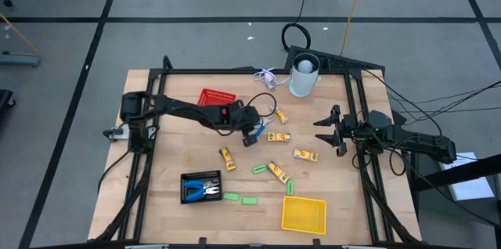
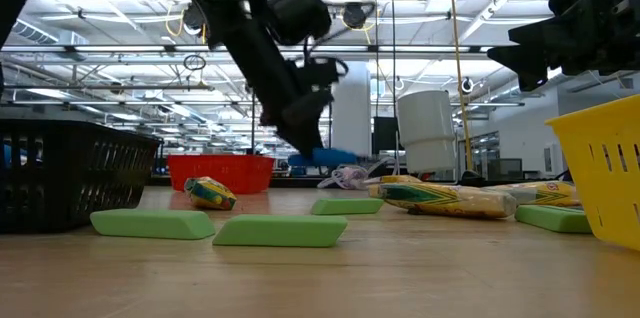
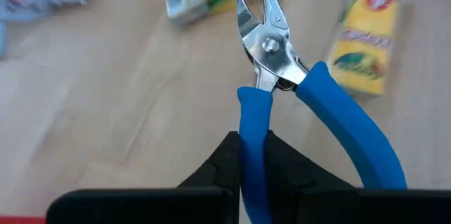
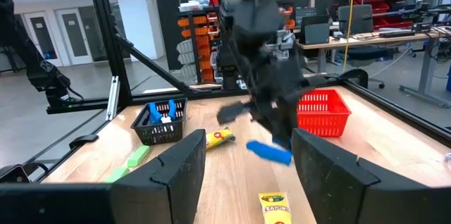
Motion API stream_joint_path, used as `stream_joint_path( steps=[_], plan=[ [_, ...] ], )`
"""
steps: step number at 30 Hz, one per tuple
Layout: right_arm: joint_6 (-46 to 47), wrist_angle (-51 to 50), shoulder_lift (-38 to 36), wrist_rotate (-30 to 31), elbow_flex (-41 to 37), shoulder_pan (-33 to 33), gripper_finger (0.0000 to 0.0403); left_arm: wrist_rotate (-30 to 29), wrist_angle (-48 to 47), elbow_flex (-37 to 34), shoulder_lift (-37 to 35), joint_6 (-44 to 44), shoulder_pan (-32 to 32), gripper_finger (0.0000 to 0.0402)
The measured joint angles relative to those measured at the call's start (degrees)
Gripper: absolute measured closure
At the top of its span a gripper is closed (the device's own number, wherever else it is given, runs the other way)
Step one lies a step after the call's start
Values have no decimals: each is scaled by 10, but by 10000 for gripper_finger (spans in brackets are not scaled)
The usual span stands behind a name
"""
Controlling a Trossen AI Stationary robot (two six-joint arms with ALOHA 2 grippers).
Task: Pick & Place School Supplies
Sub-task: Put the blue hole punch into the black bin
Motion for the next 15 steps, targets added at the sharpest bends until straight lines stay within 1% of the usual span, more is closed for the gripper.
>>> stream_joint_path(
  steps=[3,7,13,15],
  plan=[
    [0,0,0,0,0,0,202,-9,-42,0,-36,-1,-19,368],
    [0,0,0,0,0,0,202,-54,-118,0,-72,-13,-67,368],
    [0,-1,0,-1,0,0,202,-125,-243,0,-112,-80,-168,368],
    [-1,0,0,-1,0,0,202,-138,-277,0,-122,-112,-198,368]
  ],
)
